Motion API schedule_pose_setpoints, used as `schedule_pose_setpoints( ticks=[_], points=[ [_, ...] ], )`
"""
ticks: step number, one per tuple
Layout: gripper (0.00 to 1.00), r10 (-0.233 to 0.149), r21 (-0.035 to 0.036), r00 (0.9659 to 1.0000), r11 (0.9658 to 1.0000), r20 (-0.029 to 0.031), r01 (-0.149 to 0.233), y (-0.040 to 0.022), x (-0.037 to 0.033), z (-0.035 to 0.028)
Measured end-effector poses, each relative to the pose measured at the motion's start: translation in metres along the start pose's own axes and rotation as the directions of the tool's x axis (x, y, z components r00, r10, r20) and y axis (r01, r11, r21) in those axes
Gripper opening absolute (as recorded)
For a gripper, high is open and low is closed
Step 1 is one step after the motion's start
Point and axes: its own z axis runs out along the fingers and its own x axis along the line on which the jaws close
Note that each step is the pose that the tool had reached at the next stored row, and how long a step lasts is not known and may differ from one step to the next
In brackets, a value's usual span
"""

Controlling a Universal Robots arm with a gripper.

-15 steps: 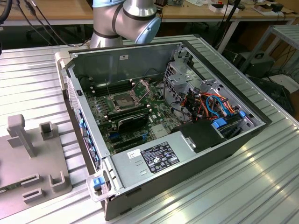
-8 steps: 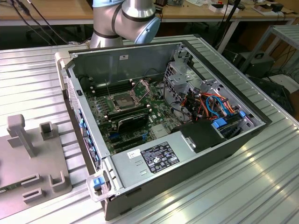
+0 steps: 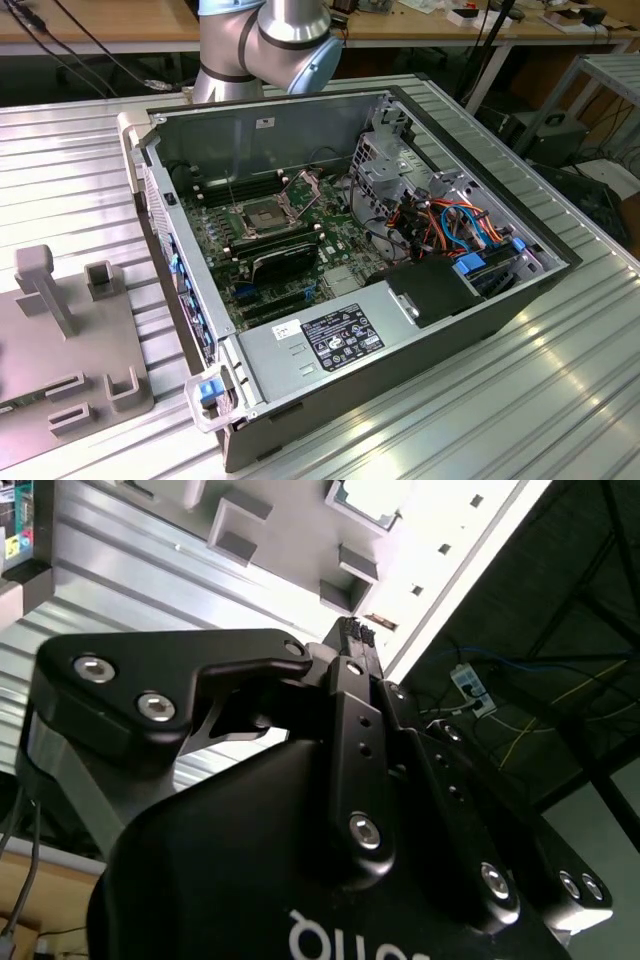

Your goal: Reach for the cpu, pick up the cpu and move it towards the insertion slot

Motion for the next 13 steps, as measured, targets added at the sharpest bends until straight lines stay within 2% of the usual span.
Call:
schedule_pose_setpoints(
  ticks=[13],
  points=[
    [0.11, 0.000, 0.0000, 1.0000, 1.0000, -0.0001, 0.000, -0.0003, 0.0018, 0.0000]
  ],
)
